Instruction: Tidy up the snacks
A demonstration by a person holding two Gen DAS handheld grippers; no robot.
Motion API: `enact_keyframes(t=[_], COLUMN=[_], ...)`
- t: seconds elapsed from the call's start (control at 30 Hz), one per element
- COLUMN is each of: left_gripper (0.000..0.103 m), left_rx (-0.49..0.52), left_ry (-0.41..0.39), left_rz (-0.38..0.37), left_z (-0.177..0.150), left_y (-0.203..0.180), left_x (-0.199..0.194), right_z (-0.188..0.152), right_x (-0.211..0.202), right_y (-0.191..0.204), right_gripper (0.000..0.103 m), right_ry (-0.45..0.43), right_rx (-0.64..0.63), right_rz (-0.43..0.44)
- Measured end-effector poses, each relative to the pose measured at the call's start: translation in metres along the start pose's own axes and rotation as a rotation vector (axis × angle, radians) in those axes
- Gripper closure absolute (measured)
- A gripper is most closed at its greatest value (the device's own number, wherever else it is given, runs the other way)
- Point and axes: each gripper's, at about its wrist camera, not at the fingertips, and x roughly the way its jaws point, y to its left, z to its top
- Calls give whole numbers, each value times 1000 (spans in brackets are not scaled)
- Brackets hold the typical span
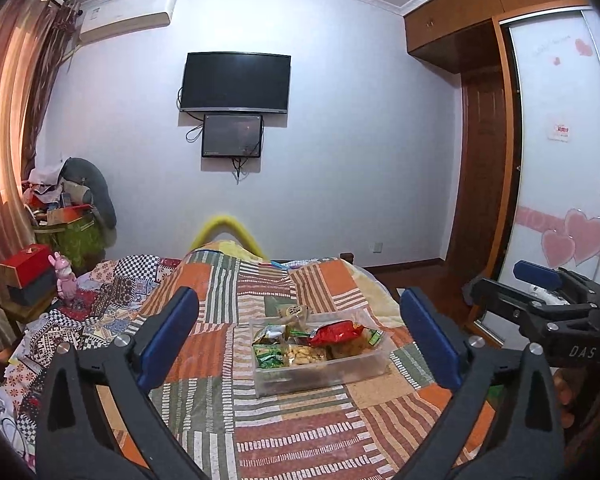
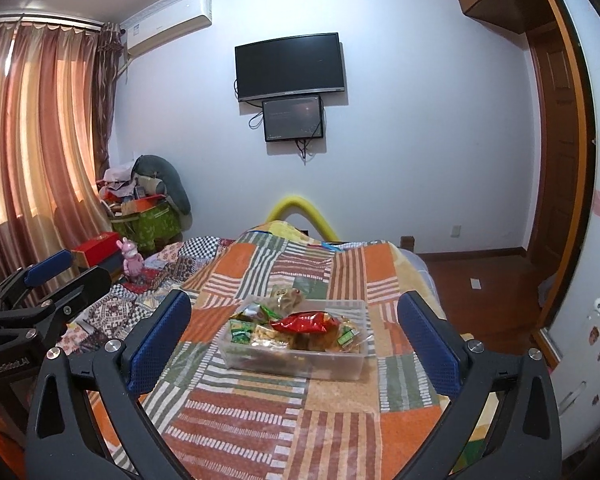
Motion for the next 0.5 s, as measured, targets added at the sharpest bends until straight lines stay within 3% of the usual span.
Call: enact_keyframes(t=[0.5], left_gripper=[0], left_rx=[9], left_ry=[0], left_rz=[0], left_z=[-1], left_y=[-1], left_x=[1], right_z=[-1], right_x=[-4], right_y=[5], right_gripper=[0], right_ry=[-10], right_rx=[-3], right_rz=[-2])
